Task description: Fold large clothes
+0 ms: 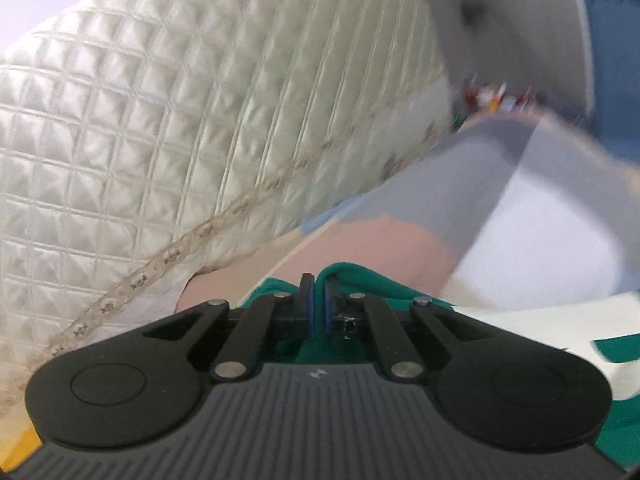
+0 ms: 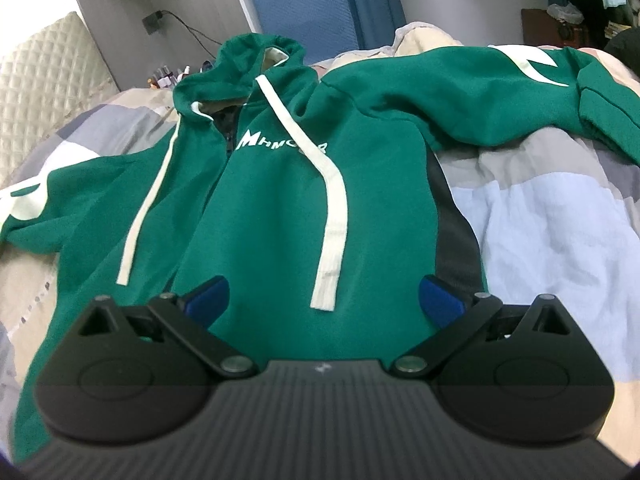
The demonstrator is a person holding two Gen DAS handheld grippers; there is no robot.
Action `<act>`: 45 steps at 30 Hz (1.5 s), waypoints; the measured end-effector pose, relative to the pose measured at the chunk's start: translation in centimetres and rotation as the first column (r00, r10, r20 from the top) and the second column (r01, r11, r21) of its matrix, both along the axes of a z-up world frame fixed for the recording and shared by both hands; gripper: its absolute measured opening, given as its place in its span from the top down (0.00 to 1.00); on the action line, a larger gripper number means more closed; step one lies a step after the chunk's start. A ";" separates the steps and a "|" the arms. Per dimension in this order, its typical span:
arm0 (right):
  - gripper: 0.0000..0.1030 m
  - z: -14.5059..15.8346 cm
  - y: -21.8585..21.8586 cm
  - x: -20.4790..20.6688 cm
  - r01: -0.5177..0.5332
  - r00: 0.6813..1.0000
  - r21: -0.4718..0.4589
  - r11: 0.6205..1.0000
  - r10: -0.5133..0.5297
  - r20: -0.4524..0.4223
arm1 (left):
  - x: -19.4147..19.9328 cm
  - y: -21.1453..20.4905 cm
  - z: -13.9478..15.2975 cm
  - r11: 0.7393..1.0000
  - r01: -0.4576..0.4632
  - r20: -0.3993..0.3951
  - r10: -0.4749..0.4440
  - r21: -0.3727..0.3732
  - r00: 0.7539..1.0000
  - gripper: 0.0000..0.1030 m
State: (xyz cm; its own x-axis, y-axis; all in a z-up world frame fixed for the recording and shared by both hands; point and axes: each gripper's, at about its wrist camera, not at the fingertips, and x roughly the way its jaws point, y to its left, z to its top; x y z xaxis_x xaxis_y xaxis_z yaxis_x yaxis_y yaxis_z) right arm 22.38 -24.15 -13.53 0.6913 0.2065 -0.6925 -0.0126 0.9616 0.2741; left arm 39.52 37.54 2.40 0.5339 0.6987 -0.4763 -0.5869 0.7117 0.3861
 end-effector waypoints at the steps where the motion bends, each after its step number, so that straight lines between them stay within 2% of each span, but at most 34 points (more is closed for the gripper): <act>1: 0.00 -0.1 0.0 0.1 0.000 1.000 -0.008 1.000 0.000 -0.002 | 0.9 0.6 -1.0 1.000 -0.018 -0.027 0.018 0.006 0.999 0.94; 5: 0.00 -0.4 0.1 0.6 -0.006 1.000 -0.021 1.000 0.006 -0.007 | 3.1 1.7 -3.3 0.998 -0.056 -0.037 0.057 0.025 0.998 0.94; 10: 0.00 -0.6 -0.5 1.3 0.003 1.000 0.003 1.000 -0.003 -0.001 | 3.2 1.9 -2.8 0.998 -0.058 -0.010 0.058 -0.011 0.998 0.94; 11: 0.00 -0.7 -0.7 1.5 0.008 1.000 0.018 1.000 -0.008 -0.005 | 2.8 1.6 -2.4 0.998 -0.058 0.002 0.058 -0.022 0.998 0.91; 13: 0.00 -0.7 -1.0 1.7 0.017 1.000 0.029 0.999 -0.017 -0.006 | 1.6 0.7 -1.5 0.996 -0.057 0.030 0.059 -0.066 0.998 0.77; 15: 0.00 -0.8 -1.2 1.6 0.023 1.000 0.040 0.999 -0.023 -0.005 | 0.4 -0.8 -0.6 0.996 -0.015 0.051 0.019 -0.090 0.999 0.33; 18: 0.00 -0.6 -1.3 1.3 0.018 1.000 0.046 0.999 -0.018 -0.001 | -1.9 -3.6 0.3 0.996 0.048 0.059 -0.044 -0.072 0.997 0.31; 25: 0.00 0.5 -1.6 -0.6 0.019 1.000 0.039 0.999 -0.020 0.023 | -8.5 -10.1 0.0 0.965 0.130 0.066 -0.118 -0.226 0.991 0.31; 29: 0.00 1.3 -2.2 -2.1 0.018 0.999 0.052 0.999 -0.020 0.036 | -12.0 -15.1 -1.0 0.932 0.221 0.089 -0.204 -0.287 0.975 0.31; 35: 0.00 2.2 -3.0 -5.1 -0.019 0.999 0.070 0.997 0.016 0.042 | -16.0 -23.7 -3.5 0.843 0.344 0.146 -0.312 -0.413 0.939 0.31; 37: 0.00 2.2 -3.3 -6.2 -0.014 1.000 0.075 0.997 0.012 0.024 | -17.1 -26.6 -4.4 0.823 0.336 0.138 -0.308 -0.458 0.941 0.31; 39: 0.00 2.5 -3.8 -7.3 -0.010 1.000 0.116 0.993 0.008 0.014 | -18.5 -29.6 -5.1 0.770 0.396 0.166 -0.363 -0.500 0.917 0.31; 40: 0.00 2.7 -4.1 -7.8 -0.007 1.000 0.140 0.990 0.005 0.015 | -19.3 -31.3 -5.3 0.755 0.422 0.172 -0.391 -0.502 0.904 0.31; 42: 0.00 3.1 -4.9 -8.8 0.013 1.000 0.171 0.985 -0.014 0.004 | -20.4 -34.0 -5.7 0.740 0.467 0.170 -0.444 -0.484 0.880 0.31; 45: 0.00 3.9 -6.3 -9.9 0.036 0.999 0.201 0.979 -0.038 0.005 | -22.1 -36.8 -6.3 0.688 0.522 0.195 -0.498 -0.504 0.845 0.31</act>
State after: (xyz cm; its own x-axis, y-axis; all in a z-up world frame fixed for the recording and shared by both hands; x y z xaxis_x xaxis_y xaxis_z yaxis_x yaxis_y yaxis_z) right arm 12.44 -30.45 -9.59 0.7072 0.3144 -0.6333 0.0189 0.8870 0.4614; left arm 17.46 0.73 -3.92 0.7600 -0.0365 -0.6489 -0.0791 0.9858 -0.1480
